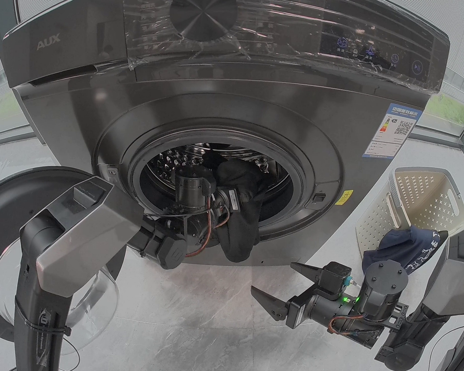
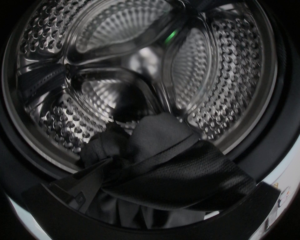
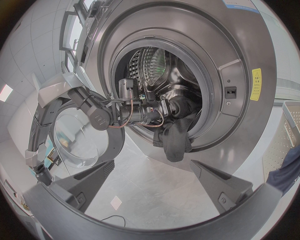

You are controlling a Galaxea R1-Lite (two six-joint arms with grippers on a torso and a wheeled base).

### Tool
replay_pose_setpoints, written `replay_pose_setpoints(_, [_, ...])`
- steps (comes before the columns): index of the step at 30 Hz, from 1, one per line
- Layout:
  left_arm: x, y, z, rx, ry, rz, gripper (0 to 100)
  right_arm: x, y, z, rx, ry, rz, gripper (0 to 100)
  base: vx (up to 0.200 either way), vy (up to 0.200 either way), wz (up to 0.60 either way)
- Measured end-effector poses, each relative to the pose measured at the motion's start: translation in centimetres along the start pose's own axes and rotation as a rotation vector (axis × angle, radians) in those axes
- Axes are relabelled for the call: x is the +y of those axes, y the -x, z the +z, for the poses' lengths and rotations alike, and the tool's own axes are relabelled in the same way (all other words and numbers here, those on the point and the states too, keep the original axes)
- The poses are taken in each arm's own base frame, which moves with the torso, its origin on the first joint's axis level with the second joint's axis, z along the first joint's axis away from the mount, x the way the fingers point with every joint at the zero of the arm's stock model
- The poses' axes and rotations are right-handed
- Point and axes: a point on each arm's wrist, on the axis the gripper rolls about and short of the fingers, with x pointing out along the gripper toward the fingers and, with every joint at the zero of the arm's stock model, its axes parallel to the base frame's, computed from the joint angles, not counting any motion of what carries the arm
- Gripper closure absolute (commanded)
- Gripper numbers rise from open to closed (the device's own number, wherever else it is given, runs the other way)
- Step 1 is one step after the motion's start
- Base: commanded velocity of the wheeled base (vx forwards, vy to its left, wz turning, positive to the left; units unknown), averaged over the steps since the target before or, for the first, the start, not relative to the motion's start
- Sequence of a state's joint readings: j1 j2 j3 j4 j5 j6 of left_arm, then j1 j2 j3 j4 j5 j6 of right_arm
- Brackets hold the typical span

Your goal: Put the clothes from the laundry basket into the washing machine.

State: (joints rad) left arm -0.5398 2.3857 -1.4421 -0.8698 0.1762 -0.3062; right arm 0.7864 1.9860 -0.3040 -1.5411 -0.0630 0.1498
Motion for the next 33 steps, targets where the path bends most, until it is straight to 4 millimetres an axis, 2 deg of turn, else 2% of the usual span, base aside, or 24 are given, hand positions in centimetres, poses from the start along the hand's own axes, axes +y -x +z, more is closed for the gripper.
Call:
replay_pose_setpoints(4, [0.0,1.3,-1.5,0.088,-0.023,-0.010,0,0.2,0.0,-0.1,0.002,-0.001,0.006,0,0.000,0.000,0.00])
replay_pose_setpoints(8, [0.1,1.7,-2.2,0.119,-0.048,-0.010,0,0.3,0.0,-0.1,0.003,0.000,0.010,0,0.000,0.000,0.00])
replay_pose_setpoints(9, [0.2,1.7,-2.4,0.123,-0.058,-0.009,100,0.3,0.0,-0.1,0.003,0.000,0.010,0,0.000,0.000,0.00])
replay_pose_setpoints(16, [0.8,1.1,-3.3,0.132,-0.074,0.002,100,0.3,0.0,-0.1,0.003,0.000,0.012,0,0.000,0.000,0.00])
replay_pose_setpoints(20, [0.6,0.5,-3.2,0.112,-0.067,-0.006,100,0.3,0.0,-0.1,0.003,0.000,0.012,0,0.000,0.000,0.00])
replay_pose_setpoints(26, [0.0,-0.8,-1.0,0.005,-0.036,-0.015,100,0.3,0.0,-0.1,0.003,-0.001,0.012,0,0.000,0.000,0.00])
replay_pose_setpoints(33, [0.5,-2.4,1.9,-0.134,0.019,0.020,100,0.3,-0.1,0.0,0.000,-0.002,0.012,0,0.000,0.000,0.00])
